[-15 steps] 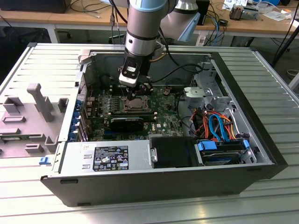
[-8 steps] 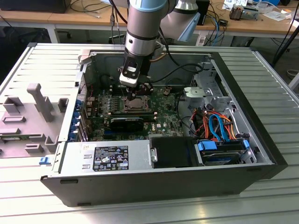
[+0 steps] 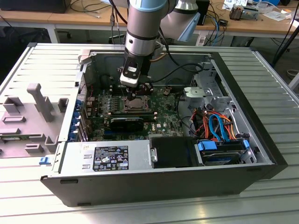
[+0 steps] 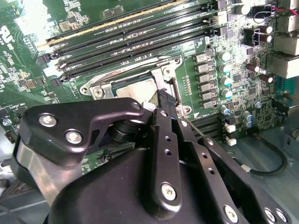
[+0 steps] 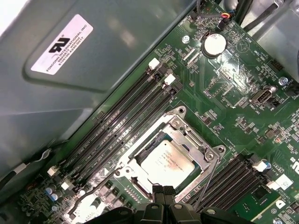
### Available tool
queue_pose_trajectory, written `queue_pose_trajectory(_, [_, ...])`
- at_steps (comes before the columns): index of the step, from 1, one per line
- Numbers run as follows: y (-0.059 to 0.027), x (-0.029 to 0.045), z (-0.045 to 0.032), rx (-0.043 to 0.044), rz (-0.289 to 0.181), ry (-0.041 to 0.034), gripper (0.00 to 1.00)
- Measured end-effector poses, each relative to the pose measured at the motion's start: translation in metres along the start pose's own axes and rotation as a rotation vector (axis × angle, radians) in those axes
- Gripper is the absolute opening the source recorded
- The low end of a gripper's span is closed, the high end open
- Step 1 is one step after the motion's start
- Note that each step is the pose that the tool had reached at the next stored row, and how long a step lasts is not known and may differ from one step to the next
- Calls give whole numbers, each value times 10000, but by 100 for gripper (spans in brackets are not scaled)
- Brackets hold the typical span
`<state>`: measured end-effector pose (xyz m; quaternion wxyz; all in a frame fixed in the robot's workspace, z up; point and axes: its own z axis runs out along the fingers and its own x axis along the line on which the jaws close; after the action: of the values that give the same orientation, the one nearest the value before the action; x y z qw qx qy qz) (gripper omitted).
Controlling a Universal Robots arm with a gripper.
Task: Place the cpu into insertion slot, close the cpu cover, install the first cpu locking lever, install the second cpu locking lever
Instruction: 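Install the first cpu locking lever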
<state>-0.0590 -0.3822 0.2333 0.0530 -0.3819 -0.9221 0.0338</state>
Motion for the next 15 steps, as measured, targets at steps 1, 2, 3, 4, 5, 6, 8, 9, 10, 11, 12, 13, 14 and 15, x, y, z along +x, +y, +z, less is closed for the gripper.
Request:
queue_pose_trajectory(1, [0, 0, 0, 0, -13, -1, 11])
queue_pose_trajectory(2, [0, 0, 0, 2, -30, -3, 11])
queue_pose_trajectory(3, [0, 0, 0, 4, -59, -6, 11])
queue_pose_trajectory(4, [0, 0, 0, 5, -72, -7, 11])
queue_pose_trajectory(5, [0, 0, 0, 6, -90, -9, 11])
queue_pose_trajectory(6, [0, 0, 0, 7, -103, -11, 11])
queue_pose_trajectory(8, [0, 0, 0, 9, -130, -14, 11])
queue_pose_trajectory(9, [0, 0, 0, 10, -141, -15, 11])
queue_pose_trajectory(10, [0, 0, 0, 11, -159, -16, 11])
queue_pose_trajectory(11, [0, 0, 0, 12, -172, -18, 11])
queue_pose_trajectory(12, [0, 0, 0, 13, -191, -19, 11])
queue_pose_trajectory(13, [0, 0, 0, 16, -215, -23, 11])
queue_pose_trajectory(14, [0, 0, 0, 17, -236, -24, 11])
queue_pose_trajectory(15, [0, 0, 0, 18, -257, -26, 11])
